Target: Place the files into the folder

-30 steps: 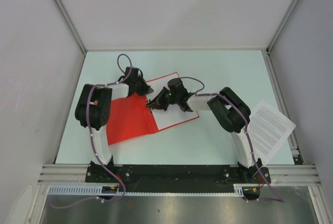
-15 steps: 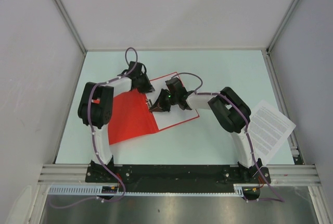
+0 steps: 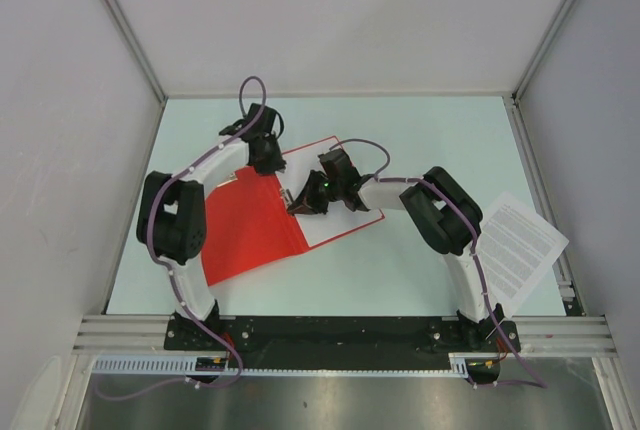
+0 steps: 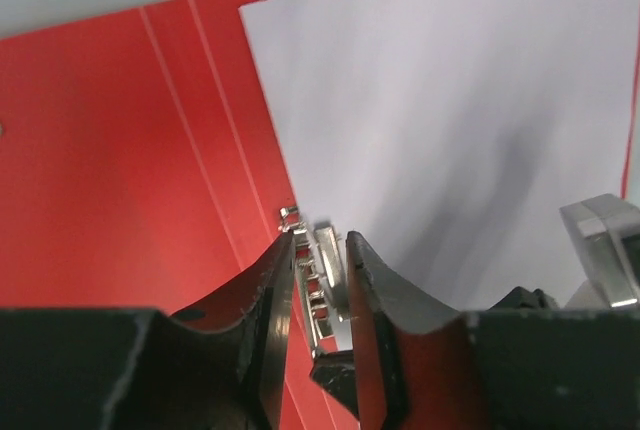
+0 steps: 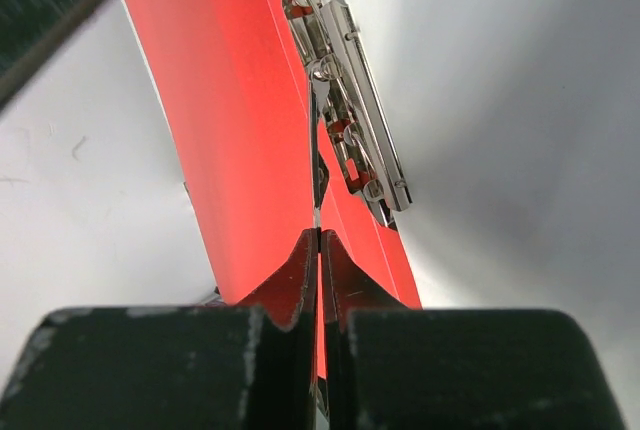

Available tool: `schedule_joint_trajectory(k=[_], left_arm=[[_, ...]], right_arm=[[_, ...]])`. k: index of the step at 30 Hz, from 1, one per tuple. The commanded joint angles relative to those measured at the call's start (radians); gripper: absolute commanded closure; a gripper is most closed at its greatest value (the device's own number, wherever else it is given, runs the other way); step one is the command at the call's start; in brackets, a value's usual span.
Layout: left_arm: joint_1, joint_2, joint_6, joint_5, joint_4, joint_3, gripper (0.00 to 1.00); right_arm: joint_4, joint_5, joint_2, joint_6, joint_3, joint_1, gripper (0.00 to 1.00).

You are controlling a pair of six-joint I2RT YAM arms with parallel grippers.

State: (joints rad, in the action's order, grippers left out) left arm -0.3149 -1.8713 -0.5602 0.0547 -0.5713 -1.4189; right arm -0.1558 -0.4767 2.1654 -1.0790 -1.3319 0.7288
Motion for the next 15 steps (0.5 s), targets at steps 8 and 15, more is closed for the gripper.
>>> schedule_joint_trajectory(k=[8, 15], left_arm=[[-0.059, -0.008, -0.098, 0.069, -0.029, 0.077, 0.7], [-0.061, -0.009, -0.133, 0.126, -0.015, 0.094, 0.77]], right_arm=[[0.044, 0.092, 0.037, 0.027, 0.065, -0.028, 1.0], [0.03, 0.084, 0.024, 0.03, 0.083, -0.034, 1.0]])
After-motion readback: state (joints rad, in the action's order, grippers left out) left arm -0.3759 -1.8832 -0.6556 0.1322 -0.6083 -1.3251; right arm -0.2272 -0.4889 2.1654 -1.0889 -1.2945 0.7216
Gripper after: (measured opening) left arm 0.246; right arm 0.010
